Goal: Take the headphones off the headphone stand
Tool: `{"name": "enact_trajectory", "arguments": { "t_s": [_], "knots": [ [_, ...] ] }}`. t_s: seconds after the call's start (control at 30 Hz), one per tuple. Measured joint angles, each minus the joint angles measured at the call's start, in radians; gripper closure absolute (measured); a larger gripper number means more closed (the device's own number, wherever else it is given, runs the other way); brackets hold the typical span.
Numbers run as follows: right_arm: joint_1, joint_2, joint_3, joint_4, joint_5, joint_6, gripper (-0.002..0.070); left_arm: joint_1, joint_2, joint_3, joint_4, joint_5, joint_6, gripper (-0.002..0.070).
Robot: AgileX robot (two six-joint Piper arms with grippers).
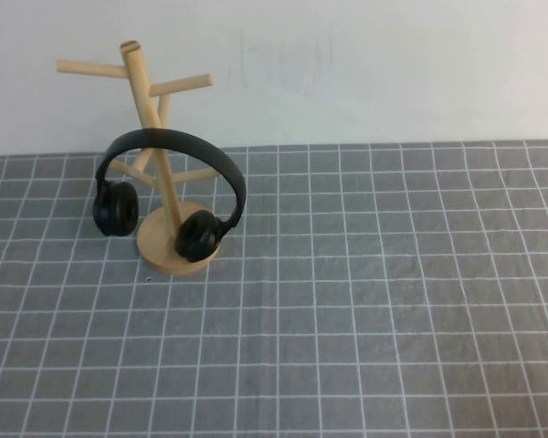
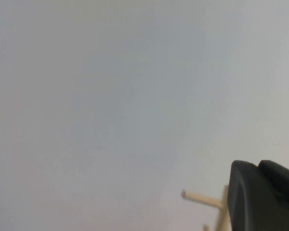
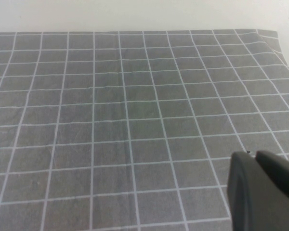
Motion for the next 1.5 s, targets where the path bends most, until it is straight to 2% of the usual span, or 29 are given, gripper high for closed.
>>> {"name": "enact_trajectory", "arguments": {
  "t_s": [0.13, 0.27, 0.37, 0.43, 0.57, 0.77, 0.87, 0.97, 1.13, 1.23, 1.3, 1.4, 1.5],
  "knots": [
    [0.000, 0.000, 0.000, 0.000, 0.000, 0.000, 0.0685, 0.000, 0.039, -0.002, -0.057, 0.070, -0.066, 0.0674],
    [0.000, 0.000, 0.000, 0.000, 0.000, 0.000, 0.0685, 0.000, 0.102, -0.003, -0.072, 0.188, -0.055, 0.0674],
    [0.000, 0.000, 0.000, 0.000, 0.000, 0.000, 0.0685, 0.000, 0.179, -0.003, -0.099, 0.268, 0.093, 0.0674],
    [0.000, 0.000, 0.000, 0.000, 0.000, 0.000, 0.0685, 0.000, 0.233, -0.003, -0.162, 0.287, 0.211, 0.0674],
    [0.000, 0.000, 0.000, 0.000, 0.000, 0.000, 0.0685, 0.000, 0.335, -0.003, -0.419, 0.293, 0.481, 0.0674],
    [0.000, 0.000, 0.000, 0.000, 0.000, 0.000, 0.0685, 0.000, 0.511, -0.003, -0.994, 0.330, 1.034, 0.0674],
    [0.000, 0.000, 0.000, 0.000, 0.000, 0.000, 0.0685, -0.007, 0.597, -0.003, -1.246, 0.328, 1.243, 0.0674],
    [0.000, 0.000, 0.000, 0.000, 0.000, 0.000, 0.0685, -0.067, 0.674, -0.003, -1.429, 0.268, 1.418, 0.0674],
    [0.000, 0.000, 0.000, 0.000, 0.000, 0.000, 0.0685, -0.280, 0.784, -0.003, -1.634, 0.041, 1.627, 0.0674],
    [0.000, 0.000, 0.000, 0.000, 0.000, 0.000, 0.0685, -0.405, 0.847, -0.005, -1.671, -0.095, 1.608, 0.0674],
    [0.000, 0.000, 0.000, 0.000, 0.000, 0.000, 0.0685, -0.459, 0.893, -0.015, -1.678, -0.134, 1.568, 0.0674],
    [0.000, 0.000, 0.000, 0.000, 0.000, 0.000, 0.0685, -0.508, 0.975, -0.043, -1.686, -0.151, 1.514, 0.0674],
    [0.000, 0.000, 0.000, 0.000, 0.000, 0.000, 0.0685, -0.519, 1.046, -0.065, -1.688, -0.167, 1.521, 0.0674]
  ]
}}
